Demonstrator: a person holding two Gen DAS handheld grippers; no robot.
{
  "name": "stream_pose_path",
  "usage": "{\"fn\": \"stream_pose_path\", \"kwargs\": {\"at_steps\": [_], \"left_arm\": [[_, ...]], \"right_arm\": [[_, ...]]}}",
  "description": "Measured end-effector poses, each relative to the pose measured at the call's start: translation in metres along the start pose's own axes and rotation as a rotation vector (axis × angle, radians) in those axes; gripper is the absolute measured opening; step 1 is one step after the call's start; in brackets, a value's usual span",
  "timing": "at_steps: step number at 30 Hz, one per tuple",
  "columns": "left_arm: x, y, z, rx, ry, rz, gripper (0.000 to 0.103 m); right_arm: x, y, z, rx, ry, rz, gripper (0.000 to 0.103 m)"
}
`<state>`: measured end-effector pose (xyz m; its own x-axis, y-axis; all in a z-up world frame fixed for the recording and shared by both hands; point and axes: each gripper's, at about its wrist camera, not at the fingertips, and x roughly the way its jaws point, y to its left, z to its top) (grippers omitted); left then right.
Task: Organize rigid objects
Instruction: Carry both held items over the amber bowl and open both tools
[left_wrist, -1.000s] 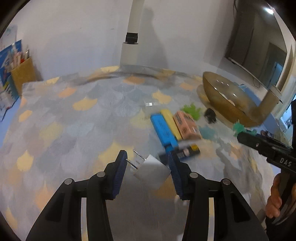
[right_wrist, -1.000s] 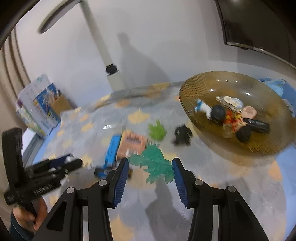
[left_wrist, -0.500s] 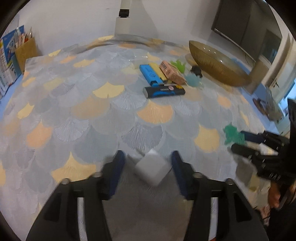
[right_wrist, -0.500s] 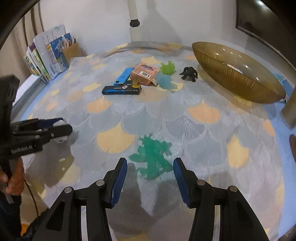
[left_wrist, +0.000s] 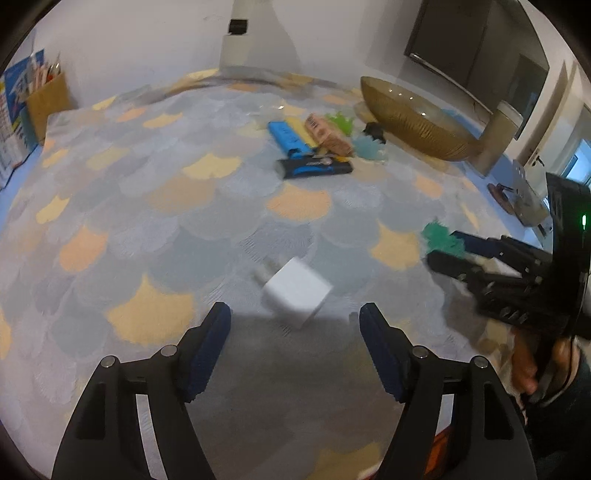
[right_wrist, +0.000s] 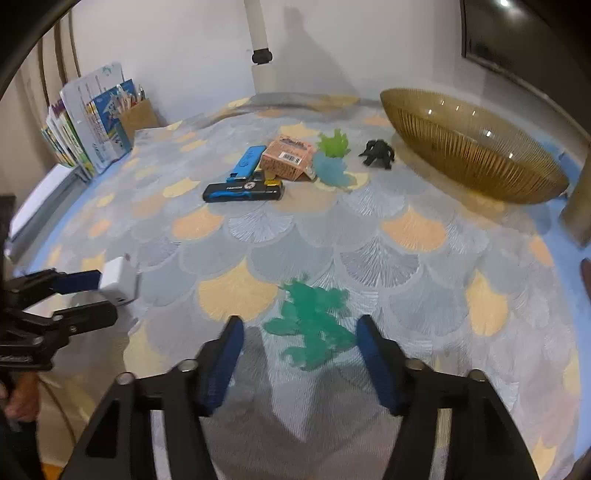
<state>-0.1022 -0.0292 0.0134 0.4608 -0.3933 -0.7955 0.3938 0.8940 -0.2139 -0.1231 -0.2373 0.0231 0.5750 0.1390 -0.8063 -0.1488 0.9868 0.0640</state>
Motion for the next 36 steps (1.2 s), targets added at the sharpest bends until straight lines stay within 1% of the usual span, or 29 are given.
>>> {"fn": "stream_pose_path", "kwargs": {"at_steps": [1, 2, 3, 4, 5, 8, 10, 14, 17, 20, 22, 25, 27, 28, 30, 32, 33, 35, 36], "left_arm": [[0.004, -0.003, 0.002, -0.002, 0.005, 0.002, 0.065], [0.009, -0.006, 0.004, -0.001, 0.005, 0.028, 0.06], [0.01, -0.01, 0.006, 0.015, -0.005, 0.062, 0.039], [0.012, -0.015, 0.008, 0.05, -0.001, 0.094, 0.035], [0.013, -0.016, 0.01, 0.061, 0.006, 0.093, 0.035], [0.012, -0.014, 0.016, 0.049, 0.004, 0.071, 0.035], [0.008, -0.017, 0.022, 0.05, -0.017, 0.07, 0.035], [-0.001, -0.033, 0.04, 0.066, -0.072, 0.015, 0.035], [-0.005, -0.054, 0.062, 0.116, -0.103, -0.004, 0.035], [-0.015, -0.079, 0.094, 0.192, -0.159, 0.008, 0.035], [-0.026, -0.092, 0.124, 0.22, -0.224, -0.012, 0.035], [-0.032, -0.109, 0.166, 0.238, -0.283, -0.036, 0.035], [-0.03, -0.123, 0.193, 0.234, -0.317, -0.04, 0.035], [-0.026, -0.129, 0.201, 0.235, -0.319, -0.045, 0.035], [-0.01, -0.143, 0.217, 0.254, -0.308, -0.061, 0.035], [0.016, -0.155, 0.226, 0.263, -0.275, -0.063, 0.035], [0.033, -0.159, 0.229, 0.254, -0.25, -0.067, 0.035], [0.056, -0.165, 0.228, 0.246, -0.22, -0.079, 0.035], [0.067, -0.169, 0.227, 0.248, -0.202, -0.08, 0.035]], "right_arm": [[0.001, 0.004, -0.002, -0.023, -0.016, -0.033, 0.052], [0.001, 0.01, -0.005, -0.046, -0.039, -0.059, 0.05], [0.0, 0.01, -0.006, -0.044, -0.046, -0.054, 0.05], [-0.001, 0.01, -0.007, -0.04, -0.05, -0.041, 0.049], [-0.003, 0.01, -0.008, -0.037, -0.058, -0.018, 0.049], [-0.01, 0.006, -0.008, -0.025, -0.082, 0.016, 0.049], [-0.017, -0.001, -0.004, -0.007, -0.098, 0.024, 0.049], [-0.033, -0.018, 0.003, 0.024, -0.147, 0.04, 0.049], [-0.041, -0.038, 0.008, 0.053, -0.161, 0.011, 0.049], [-0.056, -0.064, 0.023, 0.081, -0.186, -0.021, 0.049], [-0.079, -0.083, 0.042, 0.085, -0.239, -0.08, 0.049], [-0.104, -0.112, 0.071, 0.114, -0.29, -0.161, 0.049], [-0.12, -0.135, 0.091, 0.159, -0.322, -0.183, 0.05], [-0.124, -0.144, 0.099, 0.179, -0.33, -0.197, 0.05], [-0.124, -0.163, 0.115, 0.217, -0.315, -0.237, 0.05], [-0.11, -0.181, 0.126, 0.251, -0.262, -0.251, 0.05], [-0.1, -0.19, 0.13, 0.274, -0.228, -0.248, 0.05], [-0.075, -0.204, 0.133, 0.311, -0.15, -0.233, 0.05], [-0.068, -0.207, 0.133, 0.323, -0.133, -0.236, 0.05]]}}
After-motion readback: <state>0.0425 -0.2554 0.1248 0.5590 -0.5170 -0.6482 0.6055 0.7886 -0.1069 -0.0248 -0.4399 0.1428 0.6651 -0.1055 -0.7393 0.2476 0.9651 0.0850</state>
